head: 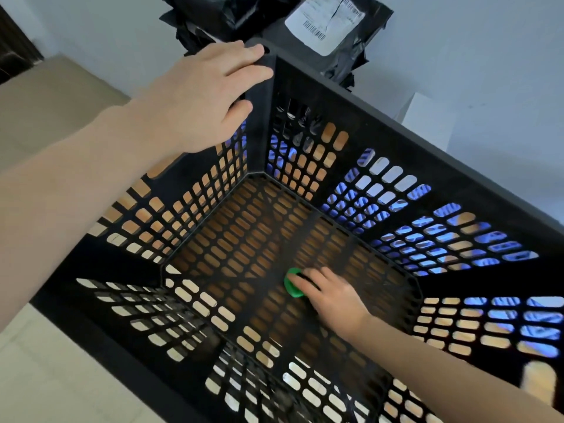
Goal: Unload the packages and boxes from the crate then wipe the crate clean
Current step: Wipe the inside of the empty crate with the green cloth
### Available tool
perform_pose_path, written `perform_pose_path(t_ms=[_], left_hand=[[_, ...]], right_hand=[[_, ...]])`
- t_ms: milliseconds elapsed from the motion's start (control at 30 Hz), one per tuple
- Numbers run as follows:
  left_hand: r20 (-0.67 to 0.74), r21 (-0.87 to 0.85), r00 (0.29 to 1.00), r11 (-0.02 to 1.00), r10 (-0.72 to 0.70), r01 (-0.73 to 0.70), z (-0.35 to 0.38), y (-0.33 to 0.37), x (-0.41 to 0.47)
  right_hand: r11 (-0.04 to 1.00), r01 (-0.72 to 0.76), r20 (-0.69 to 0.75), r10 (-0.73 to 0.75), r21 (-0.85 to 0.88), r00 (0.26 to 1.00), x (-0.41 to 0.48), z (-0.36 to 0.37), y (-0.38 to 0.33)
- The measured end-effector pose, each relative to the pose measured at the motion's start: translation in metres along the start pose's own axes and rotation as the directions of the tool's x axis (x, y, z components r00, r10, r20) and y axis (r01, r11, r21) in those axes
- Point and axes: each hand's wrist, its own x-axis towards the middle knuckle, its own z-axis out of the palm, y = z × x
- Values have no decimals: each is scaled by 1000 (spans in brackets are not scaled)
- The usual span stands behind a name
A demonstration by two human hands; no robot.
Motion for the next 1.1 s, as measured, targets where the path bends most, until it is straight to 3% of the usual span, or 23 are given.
perform_pose_path(t_ms=[133,233,400,467,600,700,800,867,933,1033,1100], left_hand=[[-12,-20,1000,1000,-5,4,0,-1,-1],[-23,-10,1000,1000,-5,4,1,-2,-1],[-29,-10,999,1000,-15,15,4,-5,0],[-27,-6,1000,1000,-11,11,4,-4,1],[-25,-20,999,999,-27,26,2,-1,0],[-35,-14,999,1000,-27,27,1,-1,-1],[-39,-21,999,999,-26,25,3,-1,0],[-44,-21,999,999,-31,30,3,-2,0],[-56,-22,998,999,-30,29,4,-2,0],[-65,-13,997,999,-31,31,4,-2,0],[-58,-8,998,1000,-25,24,5,-1,0]], right_hand=[[998,57,107,-56,-11,993,-50,-16,7],[996,62,101,-56,-57,993,-39,-16,7],[975,-222,-2,222,-15,975,13,-2,-3],[971,-240,5,240,5,971,0,-1,-13],[981,-106,105,90,161,990,-43,-6,-53],[964,52,90,-78,259,993,-41,2,-82],[939,253,31,-267,234,963,-21,8,-93],[916,364,74,-380,171,922,-4,8,-83],[960,264,62,-271,94,961,20,4,-54],[998,-61,-11,61,12,998,37,-6,-10],[1000,-4,12,4,-6,1000,14,-8,-13]])
